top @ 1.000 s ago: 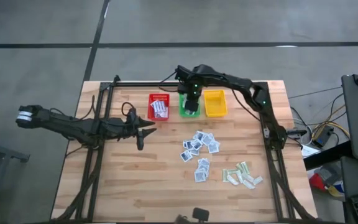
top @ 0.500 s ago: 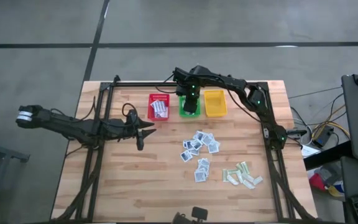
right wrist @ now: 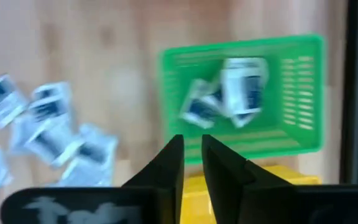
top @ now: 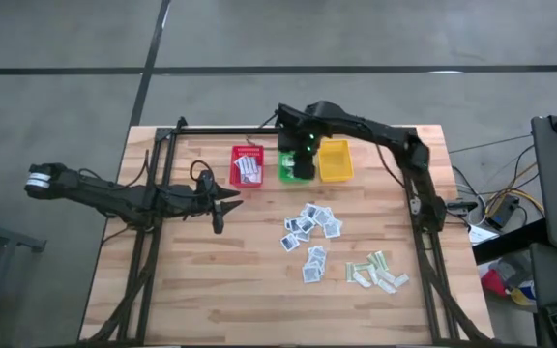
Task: Pick & Place First Aid Supplies
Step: Put the alcohol pad into the green basket
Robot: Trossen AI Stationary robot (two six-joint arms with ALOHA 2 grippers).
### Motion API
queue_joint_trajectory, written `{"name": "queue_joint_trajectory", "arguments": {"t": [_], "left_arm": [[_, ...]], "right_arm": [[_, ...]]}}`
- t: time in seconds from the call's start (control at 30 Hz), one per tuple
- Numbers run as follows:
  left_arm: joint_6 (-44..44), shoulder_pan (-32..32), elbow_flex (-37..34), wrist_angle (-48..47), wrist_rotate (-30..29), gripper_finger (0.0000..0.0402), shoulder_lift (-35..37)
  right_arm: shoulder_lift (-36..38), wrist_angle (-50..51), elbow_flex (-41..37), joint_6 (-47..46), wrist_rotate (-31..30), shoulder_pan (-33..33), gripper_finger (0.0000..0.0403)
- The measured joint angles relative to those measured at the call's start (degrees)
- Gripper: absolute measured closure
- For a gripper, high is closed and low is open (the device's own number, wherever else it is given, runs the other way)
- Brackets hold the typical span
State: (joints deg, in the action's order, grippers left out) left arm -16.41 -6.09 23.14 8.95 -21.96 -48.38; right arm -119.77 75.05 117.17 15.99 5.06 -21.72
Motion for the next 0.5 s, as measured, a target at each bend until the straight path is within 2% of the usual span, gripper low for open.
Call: {"name": "queue_joint_trajectory", "arguments": {"t": [0.23, 0.5], "left_arm": [[0.08, 0.00, -0.02, 0.02, 0.00, 0.0268, 0.00], [0.31, 0.02, -0.02, 0.00, 0.00, 0.0268, 0.00]], "right_arm": [[14.25, -3.90, -15.04, -1.53, 0.10, 8.01, 0.0378], [29.26, -13.68, -34.73, -9.90, 0.02, 15.19, 0.0394]]}}
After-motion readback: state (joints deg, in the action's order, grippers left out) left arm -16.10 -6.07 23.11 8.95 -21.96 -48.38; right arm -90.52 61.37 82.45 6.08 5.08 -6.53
